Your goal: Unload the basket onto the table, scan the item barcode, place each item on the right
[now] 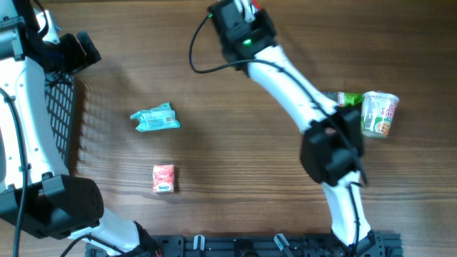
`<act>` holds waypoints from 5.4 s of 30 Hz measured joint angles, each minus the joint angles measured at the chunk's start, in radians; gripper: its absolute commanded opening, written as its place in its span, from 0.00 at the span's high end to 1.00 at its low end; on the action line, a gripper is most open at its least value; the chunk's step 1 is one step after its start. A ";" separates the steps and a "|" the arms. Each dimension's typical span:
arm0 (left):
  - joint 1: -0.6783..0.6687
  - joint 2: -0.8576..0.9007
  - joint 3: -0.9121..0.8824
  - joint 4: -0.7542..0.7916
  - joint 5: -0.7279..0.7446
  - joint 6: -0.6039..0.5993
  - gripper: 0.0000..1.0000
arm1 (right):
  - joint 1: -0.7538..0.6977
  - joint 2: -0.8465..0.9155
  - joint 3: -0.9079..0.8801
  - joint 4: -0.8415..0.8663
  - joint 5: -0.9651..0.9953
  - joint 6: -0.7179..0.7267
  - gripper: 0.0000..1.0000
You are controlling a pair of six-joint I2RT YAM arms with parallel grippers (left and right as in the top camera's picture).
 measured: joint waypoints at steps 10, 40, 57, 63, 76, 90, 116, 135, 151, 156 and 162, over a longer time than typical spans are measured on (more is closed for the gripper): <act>0.000 0.000 0.000 0.001 0.000 0.000 0.00 | 0.002 0.201 -0.001 0.162 0.135 -0.401 0.96; 0.000 0.000 0.000 0.001 0.000 0.000 0.00 | -0.349 -0.356 -0.392 -0.954 -0.645 0.614 0.96; 0.000 0.000 0.000 0.002 0.001 0.000 0.00 | -0.417 -0.383 -0.406 -0.934 -0.609 0.583 0.05; 0.000 0.000 0.000 0.001 0.001 0.000 0.00 | -0.311 -0.507 -0.320 -0.655 -1.141 0.410 0.13; 0.000 0.000 0.000 0.001 0.000 0.000 0.00 | 0.256 -0.505 -0.641 -0.100 -1.214 0.483 0.04; 0.000 0.000 0.000 0.001 0.001 0.000 0.00 | 0.361 -0.375 -0.744 0.159 -1.174 0.494 0.01; 0.000 0.000 0.000 0.001 0.001 0.000 0.00 | 0.491 -0.312 -0.743 0.066 -0.706 0.533 0.07; 0.000 0.000 0.000 0.001 0.001 0.000 0.00 | 0.301 -0.483 -0.746 -0.007 -0.929 0.411 0.25; 0.000 0.000 0.000 0.001 0.001 0.000 0.00 | 0.319 -0.483 -0.746 0.074 -0.993 0.344 0.66; 0.000 0.000 0.000 0.001 0.001 0.000 0.00 | 0.383 -0.482 -0.746 0.101 -0.960 0.267 0.66; 0.000 0.000 0.000 0.002 0.000 0.000 0.00 | 0.383 -0.376 -0.746 0.207 -0.934 0.262 0.87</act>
